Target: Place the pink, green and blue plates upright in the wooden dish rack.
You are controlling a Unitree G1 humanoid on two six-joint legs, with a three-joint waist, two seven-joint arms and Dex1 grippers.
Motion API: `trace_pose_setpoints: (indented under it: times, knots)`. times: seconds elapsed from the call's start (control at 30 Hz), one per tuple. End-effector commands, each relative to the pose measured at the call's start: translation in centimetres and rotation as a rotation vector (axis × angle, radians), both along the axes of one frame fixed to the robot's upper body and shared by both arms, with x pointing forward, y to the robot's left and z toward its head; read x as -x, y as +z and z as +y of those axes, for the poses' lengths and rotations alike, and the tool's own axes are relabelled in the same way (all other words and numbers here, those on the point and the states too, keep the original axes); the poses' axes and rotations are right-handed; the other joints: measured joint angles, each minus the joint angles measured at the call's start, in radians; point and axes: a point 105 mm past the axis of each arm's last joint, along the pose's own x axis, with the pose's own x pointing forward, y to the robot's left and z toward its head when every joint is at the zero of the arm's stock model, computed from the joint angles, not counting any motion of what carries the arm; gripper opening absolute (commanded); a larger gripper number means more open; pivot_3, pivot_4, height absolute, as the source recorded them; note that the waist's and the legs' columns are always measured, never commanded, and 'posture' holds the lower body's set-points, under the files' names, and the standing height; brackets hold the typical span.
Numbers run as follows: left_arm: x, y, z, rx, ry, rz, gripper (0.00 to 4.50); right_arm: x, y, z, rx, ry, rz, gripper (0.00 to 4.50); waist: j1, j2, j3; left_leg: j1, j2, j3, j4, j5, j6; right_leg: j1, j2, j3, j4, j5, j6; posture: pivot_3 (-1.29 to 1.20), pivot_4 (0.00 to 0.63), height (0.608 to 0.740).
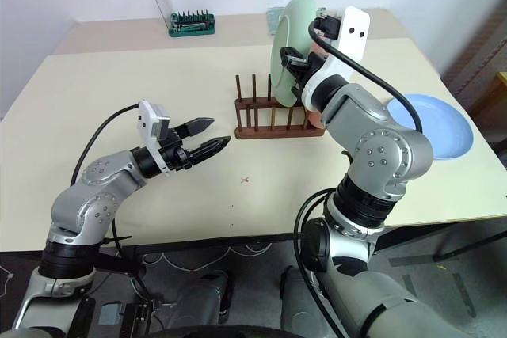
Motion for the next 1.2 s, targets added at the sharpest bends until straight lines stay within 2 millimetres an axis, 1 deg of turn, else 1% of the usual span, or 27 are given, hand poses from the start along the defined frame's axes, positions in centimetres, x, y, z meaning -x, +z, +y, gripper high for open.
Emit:
trace_pose_setpoints:
  times: [0.03, 0.17, 0.47, 0.53, 0.57, 0.63, 0.67, 0.7, 0.77, 0.8, 0.93, 1.03, 1.13, 1.2]
  knots:
    - [0.7, 0.8, -0.6, 0.004, -0.027, -0.038, 3.53, 0.1, 1.5, 0.2, 0.007, 0.006, -0.039, 0.0, 0.0, 0.0, 0.0, 0.0, 0.0, 0.0, 0.0, 0.0, 0.0, 0.0, 0.0, 0.0, 0.0, 0.0, 0.0, 0.0, 0.15, 0.74]
    - [0.9, 0.7, -0.7, 0.008, -0.022, -0.038, 3.53, -0.7, 0.8, 0.4, 0.024, 0.001, 0.015, 0.0, 0.0, 0.0, 0.0, 0.0, 0.0, 0.0, 0.0, 0.0, 0.0, 0.0, 0.0, 0.0, 0.0, 0.0, 0.0, 0.0, 0.15, 0.74]
    - [1.1, 0.6, -0.8, 0.011, -0.016, -0.037, 3.53, -1.4, 0.2, 0.9, 0.03, 0.022, 0.063, 0.0, 0.0, 0.0, 0.0, 0.0, 0.0, 0.0, 0.0, 0.0, 0.0, 0.0, 0.0, 0.0, 0.0, 0.0, 0.0, 0.0, 0.15, 0.74]
    - [1.1, 0.6, -0.8, 0.011, -0.015, -0.038, 3.58, -1.5, 0.3, 0.9, 0.032, 0.021, 0.063, 0.91, 0.0, 0.0, 0.0, 0.0, 0.0, 0.0, 0.0, 0.0, 0.0, 0.0, 0.0, 0.0, 0.0, 0.0, 0.0, 0.0, 0.15, 0.74]
    - [1.1, 0.6, -0.8, 0.011, -0.014, -0.038, 3.58, -1.6, 0.3, 0.9, 0.031, 0.023, 0.062, 1.29, 0.0, 0.0, 0.0, 0.0, 0.0, 0.0, 0.0, 0.0, 0.0, 0.0, 0.0, 0.0, 0.0, 0.0, 0.0, 0.0, 0.15, 0.74]
    - [1.0, 0.6, -0.8, 0.012, -0.012, -0.037, 3.58, -1.6, 0.4, 1.0, 0.03, 0.03, 0.057, 2.23, 0.0, 0.0, 0.0, 0.0, 0.0, 0.0, 0.0, 0.0, 0.0, 0.0, 0.0, 0.0, 0.0, 0.0, 0.0, 0.0, 0.15, 0.74]
    - [1.0, 0.6, -0.8, 0.013, -0.013, -0.037, 3.58, -1.6, 0.5, 1.0, 0.038, 0.025, 0.054, 2.8, 0.0, 0.0, 0.0, 0.0, 0.0, 0.0, 0.0, 0.0, 0.0, 0.0, 0.0, 0.0, 0.0, 0.0, 0.0, 0.0, 0.15, 0.74]
    - [1.0, 0.6, -0.8, 0.014, -0.014, -0.037, 3.58, -1.6, 0.5, 0.9, 0.044, 0.021, 0.052, 3.22, 0.0, 0.0, 0.0, 0.0, 0.0, 0.0, 0.0, 0.0, 0.0, 0.0, 0.0, 0.0, 0.0, 0.0, 0.0, 0.0, 0.15, 0.74]
    - [1.0, 0.5, -0.8, 0.015, -0.015, -0.036, 3.58, -1.6, 0.6, 0.9, 0.053, 0.012, 0.047, 4.27, 0.0, 0.0, 0.0, 0.0, 0.0, 0.0, 0.0, 0.0, 0.0, 0.0, 0.0, 0.0, 0.0, 0.0, 0.0, 0.0, 0.15, 0.74]
    - [1.0, 0.5, -0.9, 0.015, -0.016, -0.036, 3.58, -1.6, 0.6, 0.8, 0.056, 0.01, 0.043, 4.45, 0.0, 0.0, 0.0, 0.0, 0.0, 0.0, 0.0, 0.0, 0.0, 0.0, 0.0, 0.0, 0.0, 0.0, 0.0, 0.0, 0.15, 0.74]
    - [1.0, 0.5, -1.0, 0.015, -0.02, -0.035, 3.58, -1.5, 1.0, 1.0, 0.076, 0.011, 0.012, 4.45, 0.0, 0.0, 0.0, 0.0, 0.0, 0.0, 0.0, 0.0, 0.0, 0.0, 0.0, 0.0, 0.0, 0.0, 0.0, 0.0, 0.15, 0.74]
    - [1.0, 0.5, -1.0, 0.018, -0.026, -0.032, 3.58, -1.0, 2.3, 1.3, 0.123, 0.029, -0.067, 4.45, 0.0, 0.0, 0.0, 0.0, 0.0, 0.0, 0.0, 0.0, 0.0, 0.0, 0.0, 0.0, 0.0, 0.0, 0.0, 0.0, 0.15, 0.74]
    - [1.0, 0.5, -1.1, 0.018, -0.028, -0.032, 3.58, -0.8, 3.1, 1.1, 0.172, 0.029, -0.119, 4.45, 0.0, 0.0, 0.0, 0.0, 0.0, 0.0, 0.0, 0.0, 0.0, 0.0, 0.0, 0.0, -0.001, 0.0, 0.0, 0.0, 0.15, 0.74]
    - [1.0, 0.5, -1.1, 0.019, -0.029, -0.032, 3.58, -0.2, 4.5, 0.7, 0.25, 0.038, -0.196, 4.45, 0.0, 0.0, 0.0, 0.0, 0.0, 0.0, 0.0, 0.0, 0.0, 0.0, 0.0, 0.0, -0.001, 0.0, 0.0, 0.0, 0.15, 0.74]
